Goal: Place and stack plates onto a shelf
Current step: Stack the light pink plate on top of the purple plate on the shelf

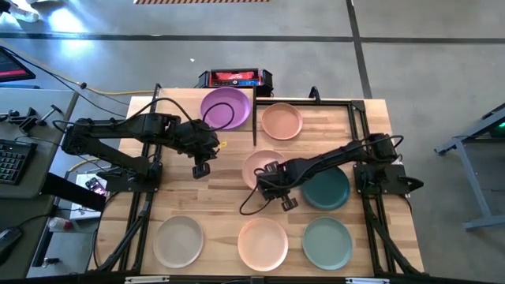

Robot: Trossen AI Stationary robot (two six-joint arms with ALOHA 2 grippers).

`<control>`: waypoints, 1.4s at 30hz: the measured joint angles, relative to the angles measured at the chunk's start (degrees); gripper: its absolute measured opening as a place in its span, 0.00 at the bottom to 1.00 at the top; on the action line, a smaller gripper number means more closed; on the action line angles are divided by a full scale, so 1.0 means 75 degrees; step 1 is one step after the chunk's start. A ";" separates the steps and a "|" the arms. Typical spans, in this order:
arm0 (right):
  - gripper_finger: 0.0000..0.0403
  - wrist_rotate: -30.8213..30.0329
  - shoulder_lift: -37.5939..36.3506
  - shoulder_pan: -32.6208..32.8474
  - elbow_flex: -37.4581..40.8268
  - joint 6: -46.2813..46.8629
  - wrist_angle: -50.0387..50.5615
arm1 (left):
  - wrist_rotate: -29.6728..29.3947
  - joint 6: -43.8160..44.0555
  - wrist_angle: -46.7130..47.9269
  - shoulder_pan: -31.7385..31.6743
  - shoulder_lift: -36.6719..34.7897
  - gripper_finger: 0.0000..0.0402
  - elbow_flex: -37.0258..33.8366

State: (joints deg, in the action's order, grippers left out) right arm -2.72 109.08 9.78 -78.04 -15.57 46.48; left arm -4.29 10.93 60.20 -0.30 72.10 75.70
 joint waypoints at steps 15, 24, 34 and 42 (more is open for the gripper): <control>0.00 0.0460 0.0000 -0.0029 -0.2828 -0.0817 0.2821 | -0.0393 0.1285 0.1217 0.0088 0.0000 0.12 0.0000; 0.00 0.0077 0.0000 -0.0431 -0.4919 -0.1046 0.3798 | -0.0724 0.2331 0.1996 0.0409 0.0000 0.12 0.0004; 0.00 -0.0297 -0.0006 -0.1583 -0.6093 -0.1821 0.3312 | -0.1107 0.2735 0.2979 0.0647 0.0000 0.12 0.0006; 0.00 0.0141 -0.0006 -0.2561 -0.6099 -0.2270 0.1406 | -0.1176 0.2719 0.3142 0.0647 0.0000 0.12 0.0006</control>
State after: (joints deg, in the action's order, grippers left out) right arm -1.67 109.03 -9.43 -123.79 -32.60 57.03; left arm -13.11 31.32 83.77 4.56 72.10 75.75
